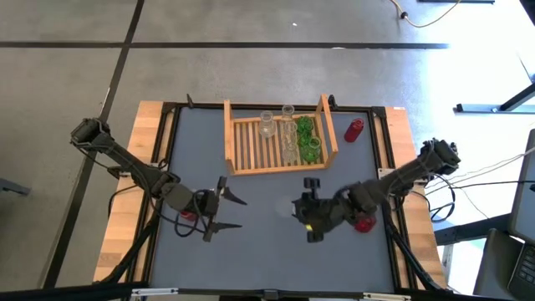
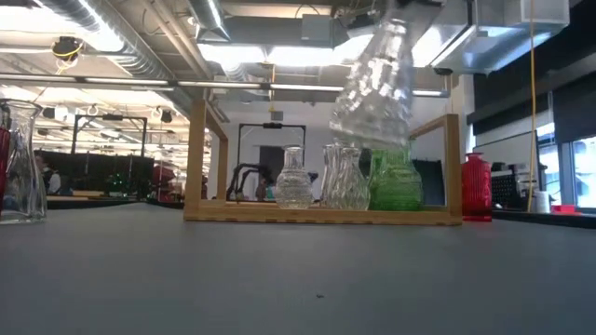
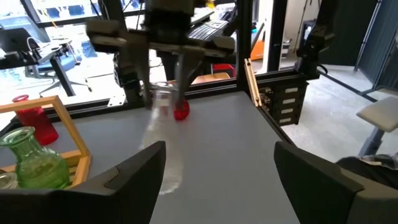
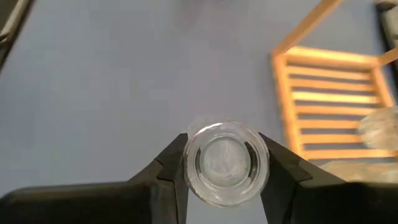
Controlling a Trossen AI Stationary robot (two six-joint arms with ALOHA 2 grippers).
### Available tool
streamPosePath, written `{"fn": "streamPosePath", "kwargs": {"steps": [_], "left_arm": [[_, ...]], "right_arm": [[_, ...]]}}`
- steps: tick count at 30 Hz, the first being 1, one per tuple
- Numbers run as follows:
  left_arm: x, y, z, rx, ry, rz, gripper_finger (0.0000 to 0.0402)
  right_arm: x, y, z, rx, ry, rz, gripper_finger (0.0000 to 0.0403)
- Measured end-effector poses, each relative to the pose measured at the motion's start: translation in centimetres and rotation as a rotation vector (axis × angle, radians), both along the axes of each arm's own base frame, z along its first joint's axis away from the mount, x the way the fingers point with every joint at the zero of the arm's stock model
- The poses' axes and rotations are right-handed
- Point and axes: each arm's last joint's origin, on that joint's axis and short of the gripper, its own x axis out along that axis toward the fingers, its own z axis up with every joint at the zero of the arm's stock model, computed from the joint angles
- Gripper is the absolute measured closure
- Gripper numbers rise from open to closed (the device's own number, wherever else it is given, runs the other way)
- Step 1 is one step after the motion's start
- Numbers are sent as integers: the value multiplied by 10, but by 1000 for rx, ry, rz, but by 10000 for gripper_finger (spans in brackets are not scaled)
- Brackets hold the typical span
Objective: Sort vases onto shelf
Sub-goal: Put the transparent vase on the shelf aligned with the other transparent vase
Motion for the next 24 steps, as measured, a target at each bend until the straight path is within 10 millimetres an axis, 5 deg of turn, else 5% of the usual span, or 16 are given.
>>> {"fn": "streamPosePath", "kwargs": {"steps": [7,24], "left_arm": [[3,6,0,1,0,28,107],[12,27,0,2,3,110,107]], "right_arm": [[22,-49,13,-42,-2,-16,277],[60,-214,2,34,-76,-150,276]]}}
